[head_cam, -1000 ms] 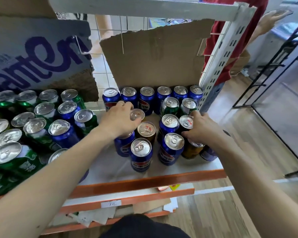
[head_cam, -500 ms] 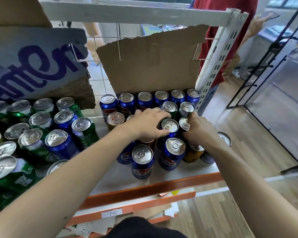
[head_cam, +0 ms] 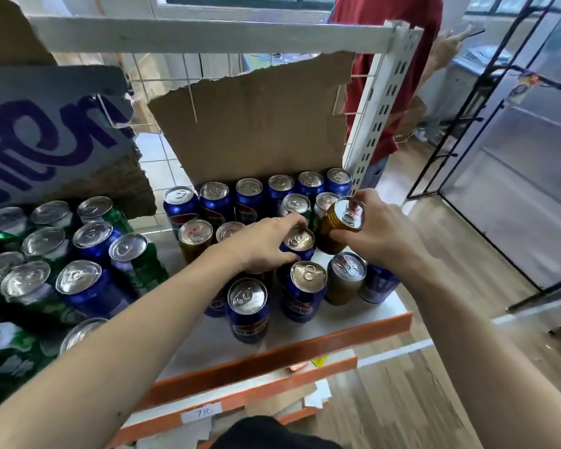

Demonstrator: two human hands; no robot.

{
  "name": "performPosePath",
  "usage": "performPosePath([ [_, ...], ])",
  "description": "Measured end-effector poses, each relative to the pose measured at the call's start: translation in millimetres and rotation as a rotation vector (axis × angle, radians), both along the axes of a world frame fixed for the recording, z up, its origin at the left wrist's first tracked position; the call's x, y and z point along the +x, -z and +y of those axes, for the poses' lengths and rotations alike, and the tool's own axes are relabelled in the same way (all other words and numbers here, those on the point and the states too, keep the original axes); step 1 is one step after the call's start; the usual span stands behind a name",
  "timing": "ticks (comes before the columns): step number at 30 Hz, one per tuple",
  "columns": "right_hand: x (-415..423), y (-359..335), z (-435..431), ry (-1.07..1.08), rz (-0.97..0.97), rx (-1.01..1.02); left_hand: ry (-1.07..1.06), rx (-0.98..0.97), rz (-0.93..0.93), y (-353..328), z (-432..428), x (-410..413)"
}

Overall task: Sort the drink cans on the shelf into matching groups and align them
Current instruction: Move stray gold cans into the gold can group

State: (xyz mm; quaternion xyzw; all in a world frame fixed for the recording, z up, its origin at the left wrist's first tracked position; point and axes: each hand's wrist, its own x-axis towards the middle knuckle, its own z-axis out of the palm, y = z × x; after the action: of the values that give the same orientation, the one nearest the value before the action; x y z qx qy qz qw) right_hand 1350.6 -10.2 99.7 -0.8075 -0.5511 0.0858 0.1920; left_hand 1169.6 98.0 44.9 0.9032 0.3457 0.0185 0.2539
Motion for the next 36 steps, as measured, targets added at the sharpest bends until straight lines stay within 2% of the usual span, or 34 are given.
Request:
performPosePath([
  [2,0.2,1.1,0.1,-0.004,-0.001,0.012,-0.048,-0.038,-0.064,-2.3,1.2,-1.6],
  [4,1.1,1.5,0.2,-0.006,0.009,0.022,-0.189,-0.101,-0.205,-5.3,2.6,0.4],
  [6,2.7,1.7,0.0,-0.003,0.021,0.023,-0.322,-0.028,-0.272,-7.6,9.9,7.3],
  [8,4.3,2.1,-0.1,0.003,0.022,0.025,-0.369,0.041,-0.162,-9.1,20.3,18.4],
  [11,7.8,0.9,-1.9,0.016,0.023,0.036,-0.397,0.003,0.005,-8.0,30.8,38.9],
  [16,17.9,-1.7,-11.4,0.015,0.037,0.102,-0.480,0.031,-0.026,0.9,34.6,56.0],
  [19,26.8,-2.9,-15.9,0.025,0.130,0.174,-0.496,-0.020,-0.059,-1.7,34.2,50.7],
  [22,35.2,-10.6,-19.0,0.058,0.415,0.289,-0.530,-0.059,-0.201,-17.4,34.1,38.4],
  [25,39.9,-20.4,-23.0,0.075,0.744,0.361,-0.588,-0.124,-0.481,-45.9,33.2,18.7],
  [30,36.9,-19.9,-25.5,0.068,1.181,0.438,-0.633,-0.506,-1.032,-81.2,12.3,-17.6],
  [36,4.4,-20.3,-24.5,-0.069,1.786,0.455,-0.750,-0.760,-1.355,-93.8,-54.3,-38.2],
])
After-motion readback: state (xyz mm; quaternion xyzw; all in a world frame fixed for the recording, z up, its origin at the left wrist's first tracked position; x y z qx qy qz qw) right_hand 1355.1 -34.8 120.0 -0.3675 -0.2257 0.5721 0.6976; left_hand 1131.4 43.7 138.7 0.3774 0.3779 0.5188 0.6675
